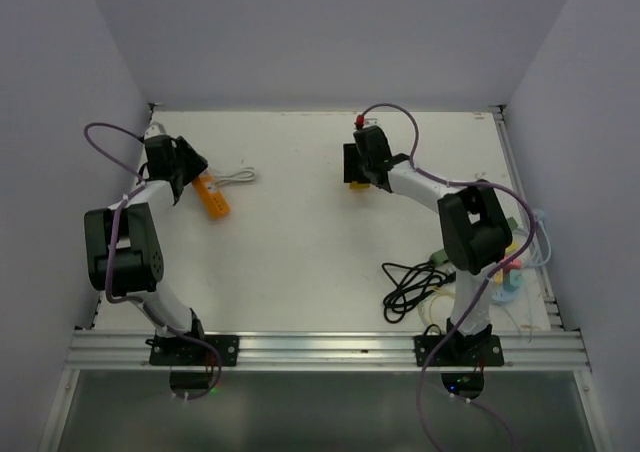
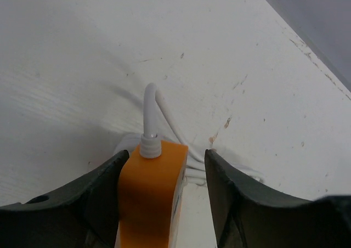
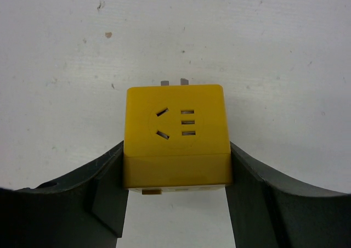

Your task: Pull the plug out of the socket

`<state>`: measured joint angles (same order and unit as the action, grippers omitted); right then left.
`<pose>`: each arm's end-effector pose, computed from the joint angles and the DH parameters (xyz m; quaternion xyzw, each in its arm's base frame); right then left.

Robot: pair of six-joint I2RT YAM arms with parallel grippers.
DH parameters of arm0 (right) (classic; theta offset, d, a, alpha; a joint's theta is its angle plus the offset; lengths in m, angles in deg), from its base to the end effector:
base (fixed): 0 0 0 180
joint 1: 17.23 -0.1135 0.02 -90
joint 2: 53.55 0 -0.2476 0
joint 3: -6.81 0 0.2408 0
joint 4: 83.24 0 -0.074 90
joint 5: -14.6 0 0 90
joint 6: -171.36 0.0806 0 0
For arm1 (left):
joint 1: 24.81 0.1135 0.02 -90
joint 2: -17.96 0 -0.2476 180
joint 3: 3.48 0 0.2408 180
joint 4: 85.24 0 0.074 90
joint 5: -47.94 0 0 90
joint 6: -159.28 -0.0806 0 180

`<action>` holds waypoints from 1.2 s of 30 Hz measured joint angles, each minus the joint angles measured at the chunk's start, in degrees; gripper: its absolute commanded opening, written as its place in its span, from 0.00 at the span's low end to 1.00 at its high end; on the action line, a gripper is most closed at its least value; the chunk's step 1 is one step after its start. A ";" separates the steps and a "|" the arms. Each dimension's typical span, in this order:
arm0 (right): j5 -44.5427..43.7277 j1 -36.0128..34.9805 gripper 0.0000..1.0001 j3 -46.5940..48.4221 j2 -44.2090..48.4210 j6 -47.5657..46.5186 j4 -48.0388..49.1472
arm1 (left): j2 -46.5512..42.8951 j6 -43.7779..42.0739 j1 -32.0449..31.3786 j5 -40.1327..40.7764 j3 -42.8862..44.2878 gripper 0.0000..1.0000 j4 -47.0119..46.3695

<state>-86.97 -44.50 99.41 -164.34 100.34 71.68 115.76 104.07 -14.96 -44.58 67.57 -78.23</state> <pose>0.4056 0.1909 0.1650 -0.0261 0.9138 0.0699 0.3992 0.3919 0.0644 0.1646 -0.3253 0.8196 -0.1207 0.4559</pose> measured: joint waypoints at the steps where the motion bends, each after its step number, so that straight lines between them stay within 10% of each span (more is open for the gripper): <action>1: -0.42 0.00 0.06 1.03 -1.14 -0.17 0.24 | 0.15 0.09 0.22 -0.31 0.42 0.68 0.17; 10: -4.79 0.00 0.43 6.86 -8.24 -1.97 1.62 | -5.60 -0.15 0.52 -0.42 2.10 0.95 7.32; 23: -5.44 0.00 0.96 5.92 -8.68 -0.70 -0.17 | -26.86 -5.09 0.39 4.44 0.63 1.00 21.77; 36: -12.85 1.73 0.99 4.94 11.19 9.29 -15.91 | -33.09 -13.38 -5.57 6.84 3.52 1.00 35.74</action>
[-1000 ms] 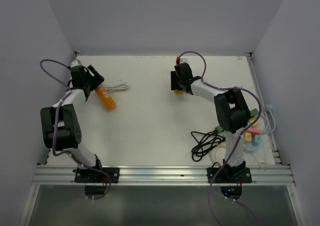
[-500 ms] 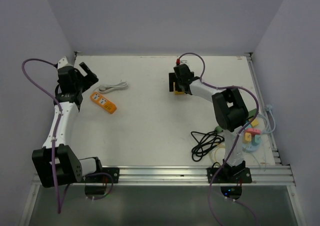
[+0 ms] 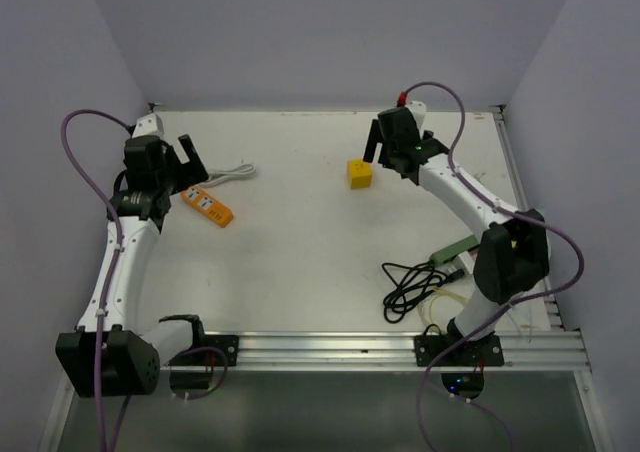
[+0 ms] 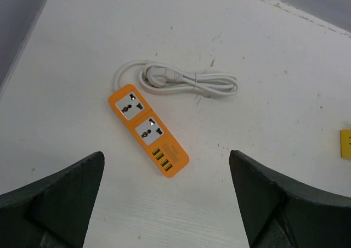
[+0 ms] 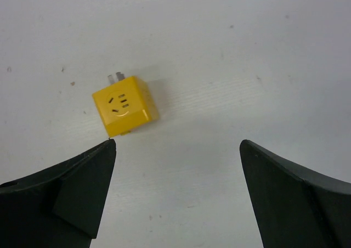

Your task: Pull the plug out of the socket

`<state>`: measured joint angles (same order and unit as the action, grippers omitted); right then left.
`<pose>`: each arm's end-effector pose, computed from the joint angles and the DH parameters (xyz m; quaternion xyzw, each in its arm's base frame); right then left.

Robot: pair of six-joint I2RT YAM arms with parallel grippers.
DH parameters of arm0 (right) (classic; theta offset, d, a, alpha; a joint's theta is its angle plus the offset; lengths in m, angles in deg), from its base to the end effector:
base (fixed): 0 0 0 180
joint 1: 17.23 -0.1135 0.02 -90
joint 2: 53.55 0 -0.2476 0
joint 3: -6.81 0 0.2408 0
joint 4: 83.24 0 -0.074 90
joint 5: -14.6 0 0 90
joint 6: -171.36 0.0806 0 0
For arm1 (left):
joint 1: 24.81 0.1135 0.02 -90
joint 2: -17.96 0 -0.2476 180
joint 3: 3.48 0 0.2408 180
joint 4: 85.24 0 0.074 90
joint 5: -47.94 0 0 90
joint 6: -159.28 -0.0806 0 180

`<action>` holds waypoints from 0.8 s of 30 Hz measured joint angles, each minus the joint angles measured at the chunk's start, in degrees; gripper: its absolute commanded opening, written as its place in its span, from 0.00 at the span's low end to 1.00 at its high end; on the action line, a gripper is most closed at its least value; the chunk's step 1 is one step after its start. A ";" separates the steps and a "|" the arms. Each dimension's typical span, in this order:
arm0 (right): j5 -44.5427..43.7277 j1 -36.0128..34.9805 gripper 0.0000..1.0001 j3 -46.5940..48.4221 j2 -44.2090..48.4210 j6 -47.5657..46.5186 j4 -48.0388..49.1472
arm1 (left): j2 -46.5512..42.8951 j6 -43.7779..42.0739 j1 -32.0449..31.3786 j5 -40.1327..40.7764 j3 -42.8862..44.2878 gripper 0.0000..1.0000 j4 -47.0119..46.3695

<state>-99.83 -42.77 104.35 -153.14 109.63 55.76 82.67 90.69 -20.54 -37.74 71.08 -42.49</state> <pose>0.3839 0.1465 0.2484 0.1056 0.8942 0.0031 0.4350 0.2799 0.0270 0.2947 -0.2126 0.8518 -0.0384 0.4772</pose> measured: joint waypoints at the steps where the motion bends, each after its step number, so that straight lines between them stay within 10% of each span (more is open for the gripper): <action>1: -0.63 0.72 0.99 -0.52 1.84 1.09 -1.36 | -0.61 -0.55 -0.79 0.46 0.50 1.00 0.42; 24: -1.73 30.34 0.92 -24.44 17.53 19.15 -17.68 | -4.90 -5.84 -7.06 4.46 1.03 1.00 1.60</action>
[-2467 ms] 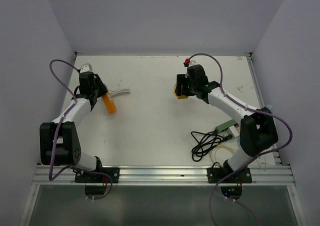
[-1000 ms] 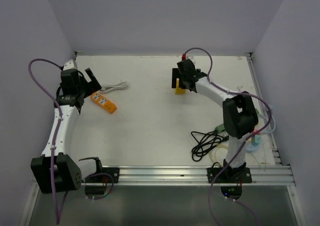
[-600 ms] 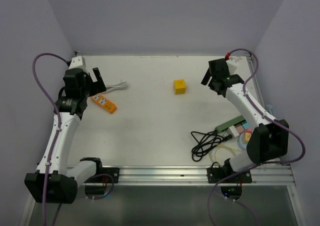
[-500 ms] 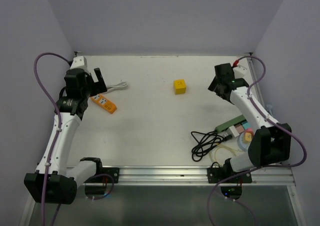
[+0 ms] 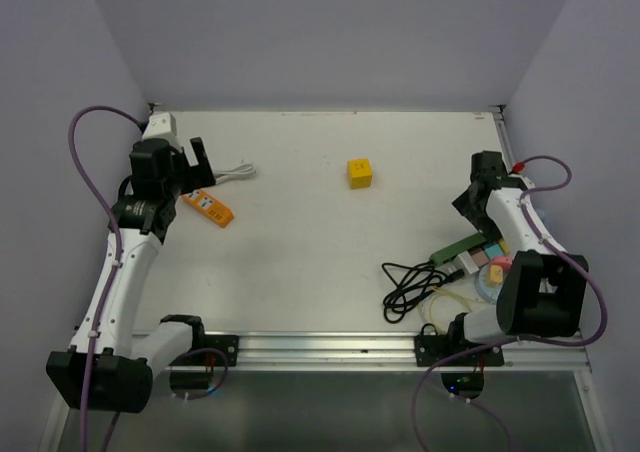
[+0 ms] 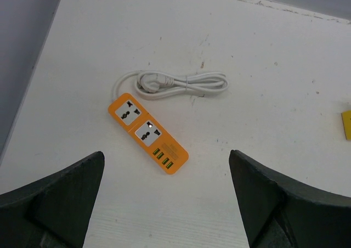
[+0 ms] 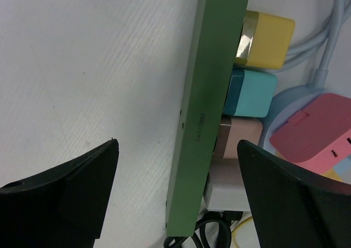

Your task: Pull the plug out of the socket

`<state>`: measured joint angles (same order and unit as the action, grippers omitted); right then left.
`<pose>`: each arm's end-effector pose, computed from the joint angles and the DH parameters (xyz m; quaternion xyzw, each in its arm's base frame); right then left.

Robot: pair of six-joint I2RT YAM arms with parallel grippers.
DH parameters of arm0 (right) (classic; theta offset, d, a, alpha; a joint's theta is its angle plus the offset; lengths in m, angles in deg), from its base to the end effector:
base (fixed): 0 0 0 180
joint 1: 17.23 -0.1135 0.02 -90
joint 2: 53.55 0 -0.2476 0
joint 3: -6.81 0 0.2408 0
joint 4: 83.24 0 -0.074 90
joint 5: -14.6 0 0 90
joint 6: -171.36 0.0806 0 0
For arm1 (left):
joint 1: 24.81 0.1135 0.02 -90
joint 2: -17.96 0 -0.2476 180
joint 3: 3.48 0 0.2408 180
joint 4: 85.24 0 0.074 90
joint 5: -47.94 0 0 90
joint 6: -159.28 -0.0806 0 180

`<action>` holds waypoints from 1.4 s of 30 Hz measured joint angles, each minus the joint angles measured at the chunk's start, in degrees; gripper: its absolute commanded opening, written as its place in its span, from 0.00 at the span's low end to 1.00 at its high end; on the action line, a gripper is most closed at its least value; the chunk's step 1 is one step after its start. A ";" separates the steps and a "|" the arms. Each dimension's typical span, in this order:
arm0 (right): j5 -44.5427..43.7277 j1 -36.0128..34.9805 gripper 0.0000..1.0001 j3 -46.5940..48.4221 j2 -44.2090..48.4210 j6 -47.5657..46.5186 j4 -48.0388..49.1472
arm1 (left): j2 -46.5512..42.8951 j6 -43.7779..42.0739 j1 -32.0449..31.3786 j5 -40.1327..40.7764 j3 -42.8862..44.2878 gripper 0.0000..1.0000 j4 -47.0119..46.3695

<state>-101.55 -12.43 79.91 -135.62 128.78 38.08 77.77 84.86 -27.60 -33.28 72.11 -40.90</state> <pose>0.2754 -0.0588 0.1858 0.4599 0.8388 -0.1382 0.2565 0.2625 -0.0005 0.3195 -0.1343 0.8475 -0.0163 0.5133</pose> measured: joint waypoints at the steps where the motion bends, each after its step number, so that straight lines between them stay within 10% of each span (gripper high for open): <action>1: 0.42 0.28 0.91 -0.33 -0.20 0.22 0.02 | -0.17 -0.11 -0.02 0.00 -0.02 1.00 0.00; 12: 3.48 0.48 0.68 -3.54 -4.72 1.42 2.93 | -0.70 -0.20 -0.70 -0.04 -0.22 1.00 -0.02; 23: 5.05 -1.05 0.24 -4.42 -6.64 -5.97 4.35 | -0.63 -0.20 -0.85 -0.92 -1.07 1.00 -0.20; 31: 9.99 -17.42 0.02 -3.80 -7.67 -10.16 10.12 | -0.35 -0.17 -1.05 -3.96 -1.07 1.00 -0.28; 42: 20.81 -42.69 0.00 -0.44 -10.60 -13.14 14.03 | 0.09 1.01 -1.05 -9.35 -1.70 0.99 -0.31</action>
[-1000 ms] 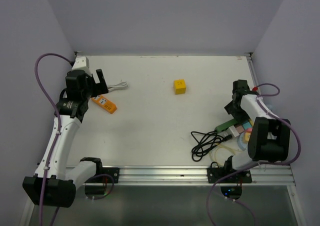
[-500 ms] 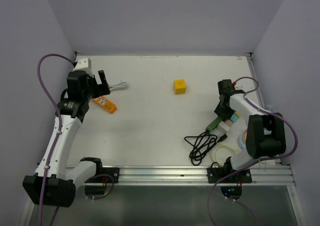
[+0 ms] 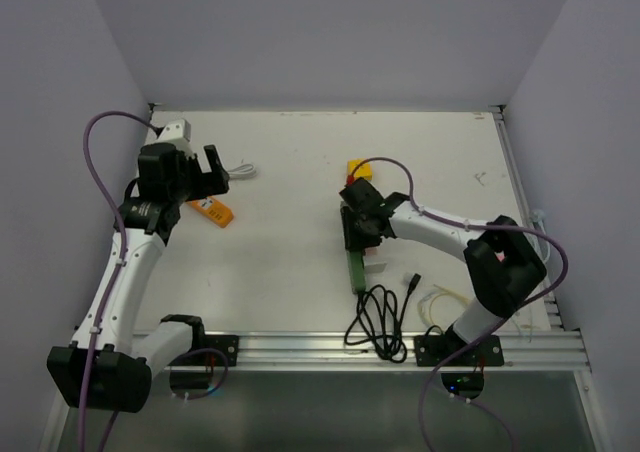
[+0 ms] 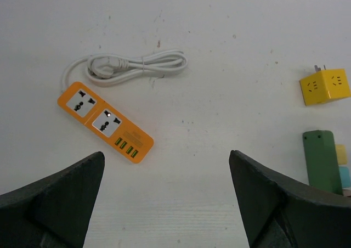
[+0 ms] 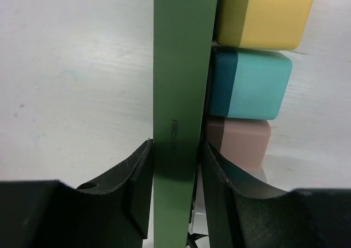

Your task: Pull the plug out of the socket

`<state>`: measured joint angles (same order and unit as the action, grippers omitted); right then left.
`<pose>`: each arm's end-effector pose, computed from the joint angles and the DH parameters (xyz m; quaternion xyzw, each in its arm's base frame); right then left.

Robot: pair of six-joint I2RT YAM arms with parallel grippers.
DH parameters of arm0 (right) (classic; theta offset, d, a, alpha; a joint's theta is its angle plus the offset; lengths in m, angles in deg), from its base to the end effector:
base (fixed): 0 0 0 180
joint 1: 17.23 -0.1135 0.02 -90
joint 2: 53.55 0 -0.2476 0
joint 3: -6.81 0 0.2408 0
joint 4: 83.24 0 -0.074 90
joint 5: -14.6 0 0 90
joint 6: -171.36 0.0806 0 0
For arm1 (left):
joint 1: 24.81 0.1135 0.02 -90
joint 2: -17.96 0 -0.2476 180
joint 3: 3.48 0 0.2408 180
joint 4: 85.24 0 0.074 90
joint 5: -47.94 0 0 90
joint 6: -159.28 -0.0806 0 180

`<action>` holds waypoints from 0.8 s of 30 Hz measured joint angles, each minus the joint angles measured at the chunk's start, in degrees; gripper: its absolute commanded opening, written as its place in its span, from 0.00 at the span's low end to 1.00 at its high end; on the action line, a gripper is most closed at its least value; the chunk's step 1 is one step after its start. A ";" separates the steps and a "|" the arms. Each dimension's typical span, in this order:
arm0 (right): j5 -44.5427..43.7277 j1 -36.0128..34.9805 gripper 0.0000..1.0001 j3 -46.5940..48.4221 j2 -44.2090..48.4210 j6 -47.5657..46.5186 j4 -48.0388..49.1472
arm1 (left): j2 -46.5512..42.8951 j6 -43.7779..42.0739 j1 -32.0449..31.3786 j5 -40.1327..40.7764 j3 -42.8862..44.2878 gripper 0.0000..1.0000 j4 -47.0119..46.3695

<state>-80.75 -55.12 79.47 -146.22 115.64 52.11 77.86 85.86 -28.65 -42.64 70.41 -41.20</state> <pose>0.2602 0.1929 0.1390 -0.0205 0.9744 0.0922 0.2039 0.2627 -0.0184 0.3085 -0.0936 0.8612 -0.0929 0.4909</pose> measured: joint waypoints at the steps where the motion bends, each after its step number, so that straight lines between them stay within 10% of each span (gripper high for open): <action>1: 0.46 -2.01 0.00 1.11 -1.05 -0.63 0.02 | 0.00 0.50 0.00 -0.55 -0.48 1.00 0.07; 8: 2.10 -13.53 0.18 13.86 -12.09 -3.93 1.01 | 0.20 5.62 0.00 -4.48 -5.49 1.00 0.33; 18: 5.11 -16.94 0.92 25.40 -19.47 -6.14 1.55 | 1.95 13.86 -0.20 -7.63 -12.04 0.98 1.03; 24: 1.49 -16.72 0.98 25.53 -16.57 -7.69 -0.85 | 3.78 19.21 -3.37 -7.82 -13.70 0.98 1.05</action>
<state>-79.26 -71.84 105.00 -162.78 107.95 51.26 81.64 105.07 -32.01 -50.46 56.70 -40.16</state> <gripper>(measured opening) 0.965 0.983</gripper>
